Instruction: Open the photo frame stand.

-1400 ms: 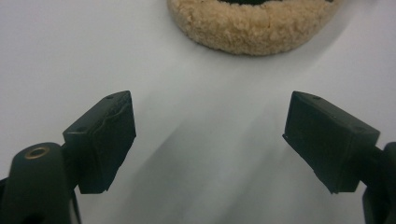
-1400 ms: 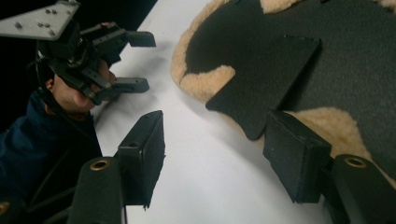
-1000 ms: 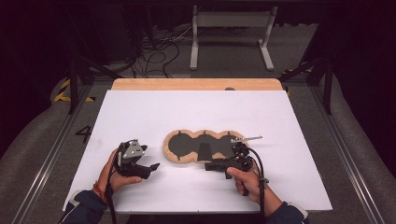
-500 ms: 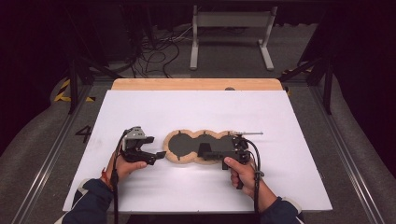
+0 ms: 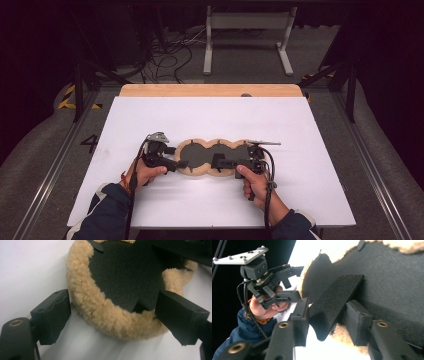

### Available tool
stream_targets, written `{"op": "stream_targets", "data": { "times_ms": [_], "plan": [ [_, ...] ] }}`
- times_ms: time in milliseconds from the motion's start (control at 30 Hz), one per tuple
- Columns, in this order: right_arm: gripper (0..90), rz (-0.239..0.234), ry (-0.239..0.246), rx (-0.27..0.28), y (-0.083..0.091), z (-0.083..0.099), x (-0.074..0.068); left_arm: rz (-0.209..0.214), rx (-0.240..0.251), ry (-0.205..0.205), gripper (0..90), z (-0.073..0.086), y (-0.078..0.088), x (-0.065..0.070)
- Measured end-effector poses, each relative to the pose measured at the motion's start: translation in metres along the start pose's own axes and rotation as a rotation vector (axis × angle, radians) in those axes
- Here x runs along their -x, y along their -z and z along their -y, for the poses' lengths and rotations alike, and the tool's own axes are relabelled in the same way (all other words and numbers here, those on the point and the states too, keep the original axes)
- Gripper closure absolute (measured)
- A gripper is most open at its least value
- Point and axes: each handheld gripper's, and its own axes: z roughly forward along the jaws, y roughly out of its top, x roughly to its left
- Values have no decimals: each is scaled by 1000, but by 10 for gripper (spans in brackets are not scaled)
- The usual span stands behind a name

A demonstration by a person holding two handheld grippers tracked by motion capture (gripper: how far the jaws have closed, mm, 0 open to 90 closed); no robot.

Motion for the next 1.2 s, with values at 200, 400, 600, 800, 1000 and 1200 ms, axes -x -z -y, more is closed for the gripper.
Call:
{"op": "stream_targets", "data": {
  "times_ms": [200, 400, 600, 800, 1000, 1200],
  "plan": [
    [651, -19, 53, -19, 3, 2, 3, 8, -9, -29, 130, -4, -4, 2],
    [692, 6, 138, -50, 5, 4, -1, 35, 8, -50, 204, -5, -1, 4],
    [707, 34, 214, -56, 6, 6, -5, 61, 59, -54, 324, -3, 12, 1],
    [709, 35, 242, -60, 7, 8, -7, 140, 101, -28, 396, 4, 17, -5],
    [687, 10, 235, -52, 6, 7, -4, 110, 90, -31, 350, 4, 12, -3],
    [680, 11, 239, -41, 4, 7, -5, 115, 100, -14, 378, 7, 13, -5]
  ]
}}
